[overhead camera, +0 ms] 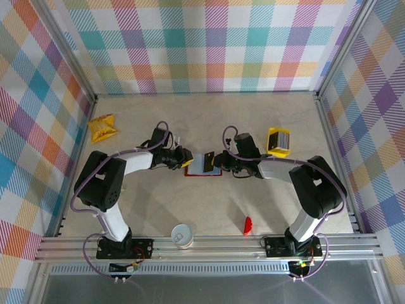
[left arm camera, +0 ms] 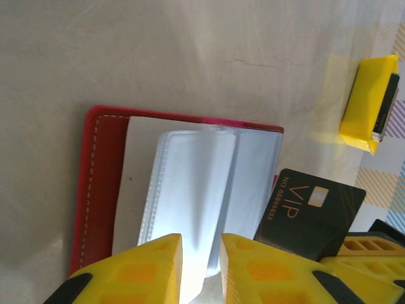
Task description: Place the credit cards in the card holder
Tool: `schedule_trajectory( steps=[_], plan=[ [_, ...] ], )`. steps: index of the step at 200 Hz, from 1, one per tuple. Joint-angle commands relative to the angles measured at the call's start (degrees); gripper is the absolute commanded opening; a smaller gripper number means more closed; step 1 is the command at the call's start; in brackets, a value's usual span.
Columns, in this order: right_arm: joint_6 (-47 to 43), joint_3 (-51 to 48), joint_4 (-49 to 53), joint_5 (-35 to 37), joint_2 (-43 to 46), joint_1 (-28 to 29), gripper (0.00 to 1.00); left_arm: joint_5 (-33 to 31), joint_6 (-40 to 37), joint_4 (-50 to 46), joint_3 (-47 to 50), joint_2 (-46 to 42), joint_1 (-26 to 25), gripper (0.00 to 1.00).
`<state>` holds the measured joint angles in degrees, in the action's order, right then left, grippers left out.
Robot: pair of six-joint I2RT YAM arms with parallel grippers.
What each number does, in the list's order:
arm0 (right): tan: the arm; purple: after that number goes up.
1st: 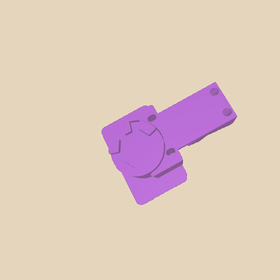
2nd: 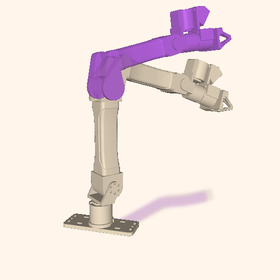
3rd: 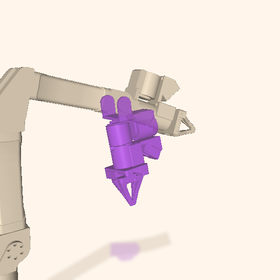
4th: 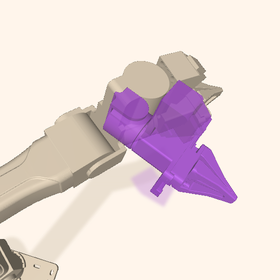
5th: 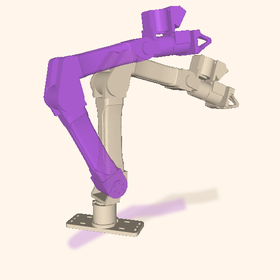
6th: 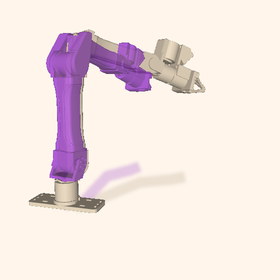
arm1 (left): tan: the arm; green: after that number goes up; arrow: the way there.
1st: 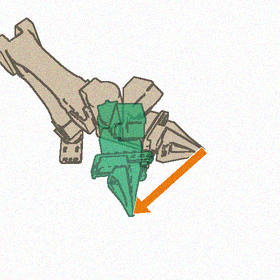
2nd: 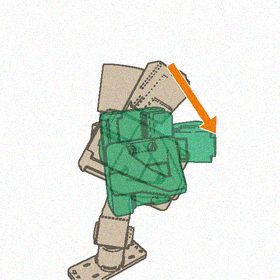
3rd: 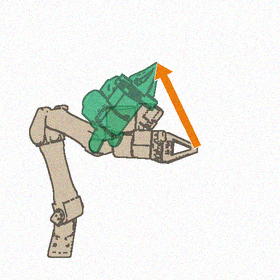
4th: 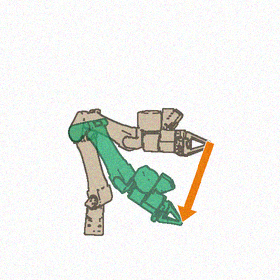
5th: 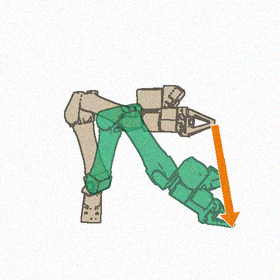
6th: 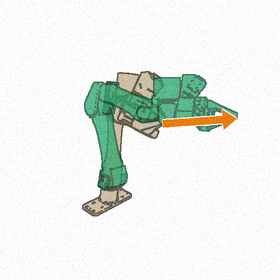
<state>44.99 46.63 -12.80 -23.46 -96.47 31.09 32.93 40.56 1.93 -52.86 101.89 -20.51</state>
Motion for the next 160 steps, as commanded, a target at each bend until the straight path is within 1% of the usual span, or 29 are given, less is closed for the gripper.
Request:
schedule_trajectory(
  steps=[1, 29, 84, 109, 160],
  plan=[
    [-0.2, 2.5, -0.6, -1.9, -1.4, -0.5, 0.00, -1.5, -1.8, 0.4, -0.7, 1.6, -0.3, 0.21],
    [-0.2, 3.0, -1.1, -3.1, -3.0, -0.7, 0.00, -2.9, -2.4, 0.4, 0.2, 2.4, -0.3, 0.21],
    [-0.3, 3.7, -2.2, -4.1, -5.2, -0.9, 0.00, -3.6, -1.9, 1.4, 1.1, 2.9, -0.3, 0.20],
    [0.1, 3.9, -3.3, -5.0, -6.2, -0.9, 0.00, -3.5, -1.8, 1.3, 1.0, 3.2, -0.3, 0.20],
    [0.8, 4.4, -2.9, -4.5, -7.3, -1.0, 0.00, -3.3, -1.6, 1.6, 1.3, 3.6, -0.3, 0.20]
  ],
)
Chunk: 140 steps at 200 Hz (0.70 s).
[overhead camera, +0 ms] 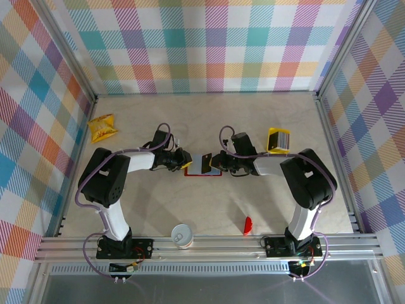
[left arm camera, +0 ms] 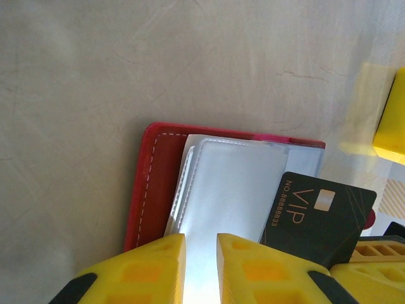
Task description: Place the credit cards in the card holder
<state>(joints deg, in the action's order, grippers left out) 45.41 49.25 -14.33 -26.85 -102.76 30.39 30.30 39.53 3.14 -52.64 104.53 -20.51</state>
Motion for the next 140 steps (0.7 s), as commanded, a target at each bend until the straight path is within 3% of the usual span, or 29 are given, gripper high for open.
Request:
schedule_trajectory(
  steps=[1, 140],
  plan=[
    [0.4, 1.7, -1.4, -1.1, -1.1, -0.3, 0.00, -0.6, -0.6, 0.4, 1.1, 0.9, -0.3, 0.20],
    [1.4, 2.4, -3.3, -1.9, -5.3, -0.2, 0.00, -0.5, -0.1, 1.2, 2.5, 0.2, -0.3, 0.20]
  ],
)
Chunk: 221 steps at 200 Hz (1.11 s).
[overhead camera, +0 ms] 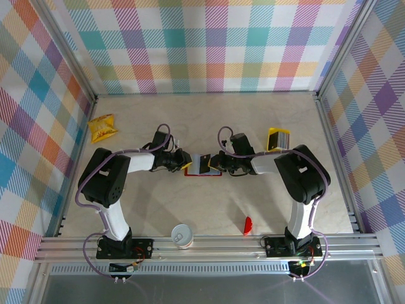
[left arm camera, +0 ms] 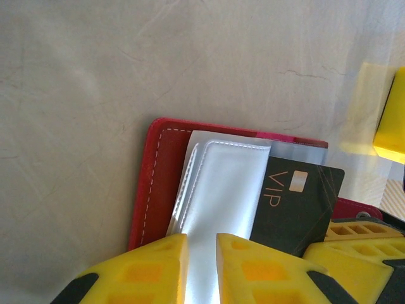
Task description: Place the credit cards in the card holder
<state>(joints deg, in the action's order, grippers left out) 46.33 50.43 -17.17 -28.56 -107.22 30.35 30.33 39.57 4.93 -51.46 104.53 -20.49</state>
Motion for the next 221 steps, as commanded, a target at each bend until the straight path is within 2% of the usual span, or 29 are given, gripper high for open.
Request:
schedule_trajectory(
  steps=[1, 79, 221],
  plan=[
    [0.4, 1.2, -0.4, -0.1, -0.9, -0.2, 0.00, -0.5, -0.2, -0.6, 1.3, 0.2, -0.3, 0.20],
    [-3.7, 3.7, 6.6, 2.3, -1.6, 1.0, 0.00, -1.9, 0.0, -4.6, -0.1, -3.1, -0.3, 0.23],
    [-5.4, 8.9, 17.4, 5.3, -4.4, 3.0, 0.00, -4.4, -1.0, -10.6, -1.3, -5.7, -0.4, 0.25]
  ],
)
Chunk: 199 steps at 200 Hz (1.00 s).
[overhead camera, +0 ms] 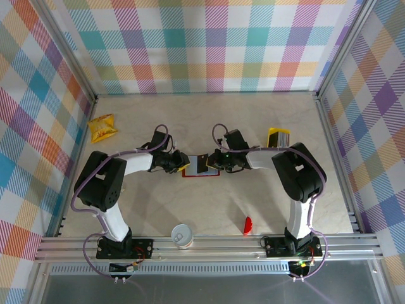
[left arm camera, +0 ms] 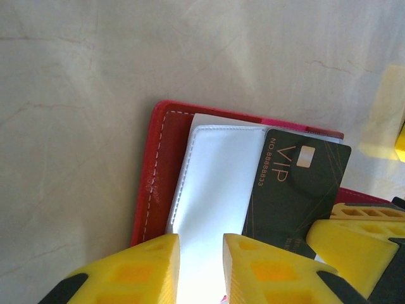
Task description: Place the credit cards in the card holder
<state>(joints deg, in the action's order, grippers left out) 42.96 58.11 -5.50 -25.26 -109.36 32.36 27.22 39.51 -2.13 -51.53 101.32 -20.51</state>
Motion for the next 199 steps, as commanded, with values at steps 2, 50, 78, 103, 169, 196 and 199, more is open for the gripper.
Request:
schedule_trajectory(
  steps=[2, 50, 78, 103, 169, 196, 199],
  plan=[
    [-2.1, 1.3, 5.8, 2.2, -2.3, 1.0, 0.00, -1.4, -0.9, -3.8, -1.2, -2.6, -0.3, 0.25],
    [-2.7, 2.6, 9.2, 3.3, -3.1, 1.5, 0.00, -3.8, -0.7, -5.7, -1.0, -3.4, -0.4, 0.25],
    [-3.1, 2.9, 9.7, 3.4, -3.1, 1.5, 0.00, -3.9, -0.6, -5.6, -0.4, -3.1, -0.3, 0.25],
    [-3.1, 3.2, 9.7, 2.7, -3.0, 1.7, 0.00, -3.6, -0.7, -5.3, -0.1, -2.1, -0.3, 0.25],
    [-1.7, 5.7, 12.8, 3.9, -3.7, 2.7, 0.00, -3.1, -0.4, -2.5, 2.1, -0.2, -0.3, 0.25],
    [-1.6, 6.4, 14.0, 3.6, -4.5, 3.0, 0.00, -3.1, -0.5, -2.4, 2.4, -0.1, -0.3, 0.25],
    [-1.6, 6.5, 14.1, 3.5, -4.6, 3.1, 0.00, -3.1, -0.5, -2.4, 2.4, 0.0, -0.3, 0.25]
  ],
)
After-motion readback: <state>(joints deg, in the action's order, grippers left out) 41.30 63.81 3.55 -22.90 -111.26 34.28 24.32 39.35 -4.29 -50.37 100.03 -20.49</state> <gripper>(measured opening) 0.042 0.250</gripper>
